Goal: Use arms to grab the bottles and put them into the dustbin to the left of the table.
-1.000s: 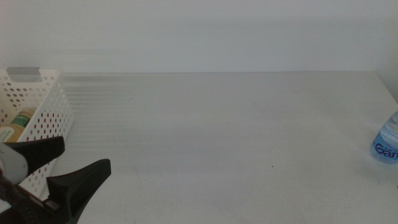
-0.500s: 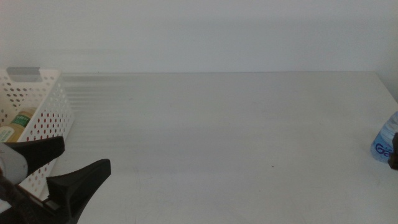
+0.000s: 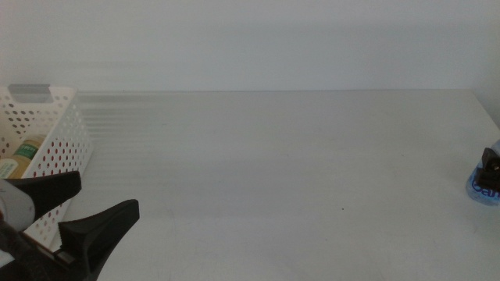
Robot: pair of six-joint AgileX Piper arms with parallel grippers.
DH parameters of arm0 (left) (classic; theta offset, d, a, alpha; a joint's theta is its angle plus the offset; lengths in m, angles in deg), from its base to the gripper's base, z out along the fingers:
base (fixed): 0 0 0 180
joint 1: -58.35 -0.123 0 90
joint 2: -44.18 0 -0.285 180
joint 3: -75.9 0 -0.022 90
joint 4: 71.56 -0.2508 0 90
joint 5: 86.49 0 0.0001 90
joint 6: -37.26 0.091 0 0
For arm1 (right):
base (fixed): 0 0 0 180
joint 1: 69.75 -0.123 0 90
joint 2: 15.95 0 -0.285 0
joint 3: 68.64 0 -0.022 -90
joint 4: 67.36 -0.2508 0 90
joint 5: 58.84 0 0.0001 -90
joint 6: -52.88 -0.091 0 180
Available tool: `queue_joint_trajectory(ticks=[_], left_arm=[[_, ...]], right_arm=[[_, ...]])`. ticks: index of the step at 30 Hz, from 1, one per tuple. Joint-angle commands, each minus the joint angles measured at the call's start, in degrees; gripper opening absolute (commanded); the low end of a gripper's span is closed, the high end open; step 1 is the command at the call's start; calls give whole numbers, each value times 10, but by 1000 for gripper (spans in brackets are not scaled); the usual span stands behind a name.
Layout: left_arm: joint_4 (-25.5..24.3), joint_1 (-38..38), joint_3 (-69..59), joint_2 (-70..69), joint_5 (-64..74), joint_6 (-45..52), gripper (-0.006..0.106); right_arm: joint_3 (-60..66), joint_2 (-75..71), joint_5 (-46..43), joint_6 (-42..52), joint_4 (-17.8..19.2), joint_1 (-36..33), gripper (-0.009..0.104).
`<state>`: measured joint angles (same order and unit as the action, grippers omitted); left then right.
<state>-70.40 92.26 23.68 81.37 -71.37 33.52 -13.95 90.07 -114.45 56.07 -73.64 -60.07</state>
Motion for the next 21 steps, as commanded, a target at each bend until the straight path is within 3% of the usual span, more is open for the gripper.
queue_joint_trajectory(ticks=[1,4,6,9,13,15,21], left_arm=[[0,2,15,2,-39,-7,88],[0,2,15,2,-39,-7,88],[0,2,15,2,-39,-7,88],[0,2,15,2,-39,-7,88],[0,2,15,2,-39,-7,88],[0,2,15,2,-39,-7,88],[0,2,15,2,-39,-7,88]], right_arm=[[-27,0,-45,7,-24,5,82],[-42,20,-46,7,-39,5,81],[-50,35,-46,22,-28,5,71],[-50,36,-47,33,-9,5,46],[-50,35,-50,17,10,5,0],[-50,35,-50,2,29,2,0],[-51,35,-77,-56,142,-16,0]])
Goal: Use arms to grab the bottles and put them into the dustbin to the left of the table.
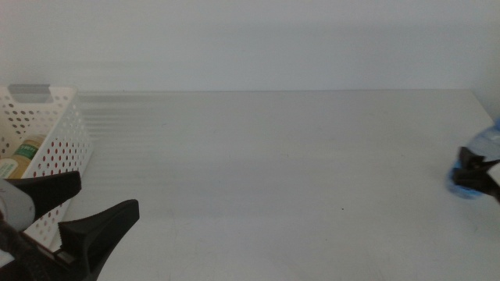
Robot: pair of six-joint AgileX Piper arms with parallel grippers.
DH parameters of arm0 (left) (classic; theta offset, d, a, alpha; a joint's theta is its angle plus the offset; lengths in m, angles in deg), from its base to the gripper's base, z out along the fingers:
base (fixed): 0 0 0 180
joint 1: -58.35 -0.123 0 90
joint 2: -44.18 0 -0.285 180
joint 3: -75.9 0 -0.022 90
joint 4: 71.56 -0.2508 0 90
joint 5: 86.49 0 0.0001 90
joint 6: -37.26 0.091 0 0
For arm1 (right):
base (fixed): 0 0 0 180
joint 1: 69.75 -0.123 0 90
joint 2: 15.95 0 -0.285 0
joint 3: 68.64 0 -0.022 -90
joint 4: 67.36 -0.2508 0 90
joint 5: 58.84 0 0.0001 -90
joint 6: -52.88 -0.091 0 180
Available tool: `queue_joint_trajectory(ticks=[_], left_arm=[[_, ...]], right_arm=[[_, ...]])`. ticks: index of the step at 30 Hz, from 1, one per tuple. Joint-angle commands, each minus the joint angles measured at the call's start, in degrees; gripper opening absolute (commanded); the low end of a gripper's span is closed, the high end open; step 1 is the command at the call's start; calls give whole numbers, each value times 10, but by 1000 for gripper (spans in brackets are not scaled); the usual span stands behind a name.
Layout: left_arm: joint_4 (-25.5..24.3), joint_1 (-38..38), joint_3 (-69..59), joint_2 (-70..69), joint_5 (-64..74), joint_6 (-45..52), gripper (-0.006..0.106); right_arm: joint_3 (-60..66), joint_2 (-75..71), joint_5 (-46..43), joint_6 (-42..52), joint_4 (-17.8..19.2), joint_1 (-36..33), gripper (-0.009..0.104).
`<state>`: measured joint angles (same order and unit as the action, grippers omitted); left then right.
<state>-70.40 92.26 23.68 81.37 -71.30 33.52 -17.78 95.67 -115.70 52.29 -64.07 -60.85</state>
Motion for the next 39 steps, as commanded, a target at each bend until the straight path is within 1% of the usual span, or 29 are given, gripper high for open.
queue_joint_trajectory(ticks=[1,3,8,10,12,15,17,21,27,30,35,39], left_arm=[[0,2,15,2,-40,-7,88],[0,2,15,2,-40,-7,88],[0,2,15,2,-40,-7,88],[0,2,15,2,-40,-7,88],[0,2,15,2,-40,-7,88],[0,2,15,2,-40,-7,88],[0,2,15,2,-40,-7,88],[0,2,15,2,-40,-7,88],[0,2,15,2,-40,-7,88],[0,2,15,2,-40,-7,88],[0,2,15,2,-40,-7,88],[0,2,15,2,-40,-7,88]], right_arm=[[-12,-21,-78,-29,67,-16,0],[-16,-25,-96,-53,105,-31,0],[-64,-49,-78,-100,220,-92,0],[-96,-53,-60,-125,247,-119,0],[-131,-53,-26,-148,267,-149,0],[-199,-51,70,-181,304,-202,0],[-245,-42,116,-204,327,-233,0],[-350,0,163,-258,370,-287,0],[-493,86,200,-336,428,-339,0],[-557,133,219,-358,454,-364,0],[-643,197,225,-379,458,-392,0],[-682,233,225,-381,458,-411,0]])
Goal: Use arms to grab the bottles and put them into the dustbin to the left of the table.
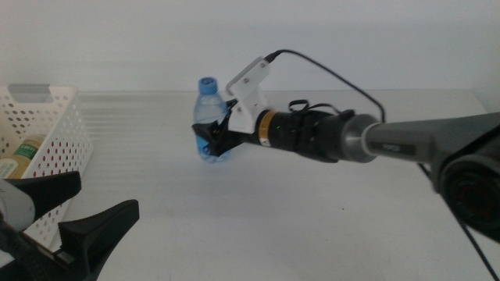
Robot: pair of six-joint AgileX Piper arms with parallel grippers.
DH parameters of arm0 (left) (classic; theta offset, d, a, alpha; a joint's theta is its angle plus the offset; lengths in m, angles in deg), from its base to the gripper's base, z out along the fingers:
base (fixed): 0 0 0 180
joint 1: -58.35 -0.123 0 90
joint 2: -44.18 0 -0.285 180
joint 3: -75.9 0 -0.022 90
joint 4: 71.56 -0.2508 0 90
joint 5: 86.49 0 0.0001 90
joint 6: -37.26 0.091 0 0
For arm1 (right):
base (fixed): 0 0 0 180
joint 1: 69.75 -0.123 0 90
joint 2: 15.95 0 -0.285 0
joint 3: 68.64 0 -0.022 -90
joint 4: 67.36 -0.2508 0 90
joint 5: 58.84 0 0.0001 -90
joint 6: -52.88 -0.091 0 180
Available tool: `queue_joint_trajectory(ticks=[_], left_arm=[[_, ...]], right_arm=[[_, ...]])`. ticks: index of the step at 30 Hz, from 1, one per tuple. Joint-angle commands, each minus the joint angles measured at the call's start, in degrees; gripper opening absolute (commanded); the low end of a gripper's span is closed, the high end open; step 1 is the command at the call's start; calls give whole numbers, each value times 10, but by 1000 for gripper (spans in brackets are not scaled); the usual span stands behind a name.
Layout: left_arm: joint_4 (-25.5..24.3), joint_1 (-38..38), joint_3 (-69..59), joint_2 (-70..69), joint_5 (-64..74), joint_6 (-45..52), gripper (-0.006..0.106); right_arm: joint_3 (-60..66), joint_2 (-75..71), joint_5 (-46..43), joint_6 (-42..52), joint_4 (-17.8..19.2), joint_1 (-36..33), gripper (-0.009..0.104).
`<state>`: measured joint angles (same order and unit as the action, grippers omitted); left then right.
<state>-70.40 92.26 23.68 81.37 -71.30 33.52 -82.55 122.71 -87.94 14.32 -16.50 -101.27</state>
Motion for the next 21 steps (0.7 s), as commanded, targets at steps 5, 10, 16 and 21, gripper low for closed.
queue_joint_trajectory(ticks=[5,10,16,21], left_arm=[[0,2,15,2,-40,-7,88],[0,2,15,2,-40,-7,88],[0,2,15,2,-40,-7,88],[1,2,15,2,-40,-7,88]], right_arm=[[-44,-22,-56,4,-18,-26,0],[-44,-21,-53,5,-18,-37,1],[-36,-23,-50,1,-19,-38,69],[24,-69,-21,-42,-18,-37,80]])
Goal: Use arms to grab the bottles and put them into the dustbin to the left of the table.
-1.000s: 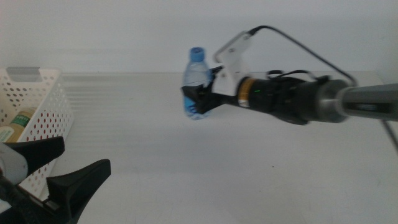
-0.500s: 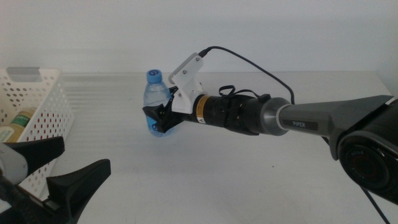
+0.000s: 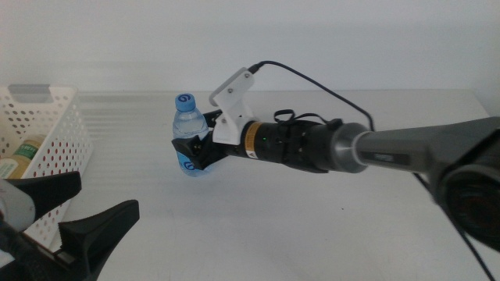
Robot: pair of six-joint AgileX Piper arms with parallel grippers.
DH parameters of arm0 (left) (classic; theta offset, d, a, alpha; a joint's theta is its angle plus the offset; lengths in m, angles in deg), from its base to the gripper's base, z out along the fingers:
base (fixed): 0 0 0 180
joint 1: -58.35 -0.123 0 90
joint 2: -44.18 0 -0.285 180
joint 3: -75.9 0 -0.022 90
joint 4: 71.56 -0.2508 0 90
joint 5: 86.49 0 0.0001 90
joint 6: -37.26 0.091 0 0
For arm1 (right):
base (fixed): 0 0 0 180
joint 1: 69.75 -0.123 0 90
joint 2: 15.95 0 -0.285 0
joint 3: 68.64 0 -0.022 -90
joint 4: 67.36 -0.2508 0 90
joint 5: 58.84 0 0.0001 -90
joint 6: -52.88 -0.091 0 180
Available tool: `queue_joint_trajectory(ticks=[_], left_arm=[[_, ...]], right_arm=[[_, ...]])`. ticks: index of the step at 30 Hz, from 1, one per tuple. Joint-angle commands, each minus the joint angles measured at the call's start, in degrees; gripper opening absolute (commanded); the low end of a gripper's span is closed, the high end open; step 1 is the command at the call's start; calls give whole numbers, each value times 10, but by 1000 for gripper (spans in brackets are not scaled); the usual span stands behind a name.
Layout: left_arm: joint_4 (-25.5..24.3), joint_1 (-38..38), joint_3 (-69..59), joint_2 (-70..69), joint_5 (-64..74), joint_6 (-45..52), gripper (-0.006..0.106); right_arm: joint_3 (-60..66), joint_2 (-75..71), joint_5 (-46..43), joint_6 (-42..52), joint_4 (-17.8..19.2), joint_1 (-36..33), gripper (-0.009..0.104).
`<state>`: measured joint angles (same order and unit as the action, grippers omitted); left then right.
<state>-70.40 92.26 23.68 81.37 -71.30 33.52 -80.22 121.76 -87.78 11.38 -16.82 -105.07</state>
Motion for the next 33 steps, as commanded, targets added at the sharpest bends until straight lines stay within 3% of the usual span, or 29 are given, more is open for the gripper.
queue_joint_trajectory(ticks=[1,14,22,24,26,30,33], left_arm=[[1,2,15,2,-40,-7,88],[1,2,15,2,-40,-7,88],[1,2,15,2,-40,-7,88],[1,2,15,2,-40,-7,88],[1,2,15,2,-40,-7,88],[1,2,15,2,-39,-7,88],[1,2,15,2,-39,-7,88]], right_arm=[[20,-74,-16,-14,-15,2,79],[294,-409,43,-18,10,18,71],[418,-580,95,-73,37,18,70],[460,-618,105,-69,28,19,69],[497,-660,111,-54,-27,18,68],[561,-754,149,102,-209,17,68],[583,-812,233,259,-360,17,68]])
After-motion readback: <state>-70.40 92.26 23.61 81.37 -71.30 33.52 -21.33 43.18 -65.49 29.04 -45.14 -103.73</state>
